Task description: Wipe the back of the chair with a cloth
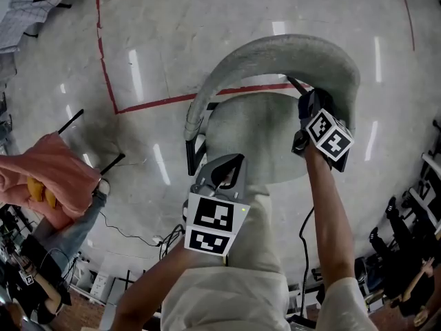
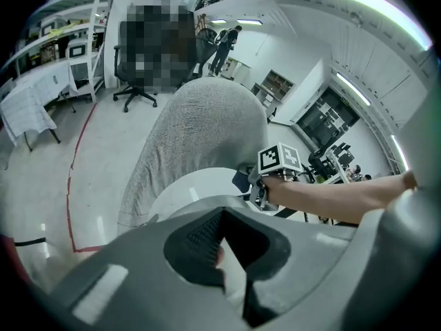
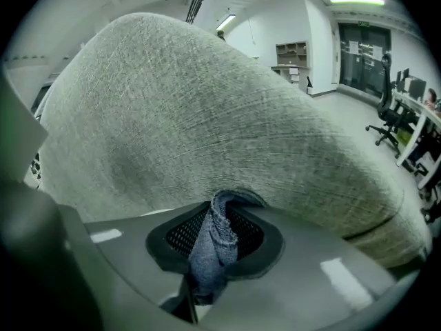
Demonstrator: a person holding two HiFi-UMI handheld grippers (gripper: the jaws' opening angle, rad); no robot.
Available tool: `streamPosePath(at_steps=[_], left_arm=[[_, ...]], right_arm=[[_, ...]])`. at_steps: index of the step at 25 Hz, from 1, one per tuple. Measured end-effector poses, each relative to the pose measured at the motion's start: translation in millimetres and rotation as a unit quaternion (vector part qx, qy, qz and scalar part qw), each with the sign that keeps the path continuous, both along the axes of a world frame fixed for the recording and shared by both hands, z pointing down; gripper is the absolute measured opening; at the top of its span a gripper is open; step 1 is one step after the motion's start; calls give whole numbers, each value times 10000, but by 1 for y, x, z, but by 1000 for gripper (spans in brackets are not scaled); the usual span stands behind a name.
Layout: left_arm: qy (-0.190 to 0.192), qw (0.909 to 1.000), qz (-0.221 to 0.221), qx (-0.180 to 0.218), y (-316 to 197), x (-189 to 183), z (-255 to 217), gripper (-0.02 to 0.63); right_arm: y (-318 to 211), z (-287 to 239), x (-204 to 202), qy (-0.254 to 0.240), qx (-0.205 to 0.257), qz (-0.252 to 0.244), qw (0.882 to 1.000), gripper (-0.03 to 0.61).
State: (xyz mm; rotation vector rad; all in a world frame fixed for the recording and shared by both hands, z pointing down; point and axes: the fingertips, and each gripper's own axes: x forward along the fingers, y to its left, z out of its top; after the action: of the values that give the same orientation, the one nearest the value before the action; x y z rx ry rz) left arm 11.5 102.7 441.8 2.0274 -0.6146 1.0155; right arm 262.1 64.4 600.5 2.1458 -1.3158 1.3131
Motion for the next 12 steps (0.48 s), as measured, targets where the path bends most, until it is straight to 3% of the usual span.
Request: streamPosePath(at_steps=[12], left_arm=[[1,9999,-149,1,3,-6,2,0]], right_arm=[[-46,-3,-55,-272,305,-786,9961,78]])
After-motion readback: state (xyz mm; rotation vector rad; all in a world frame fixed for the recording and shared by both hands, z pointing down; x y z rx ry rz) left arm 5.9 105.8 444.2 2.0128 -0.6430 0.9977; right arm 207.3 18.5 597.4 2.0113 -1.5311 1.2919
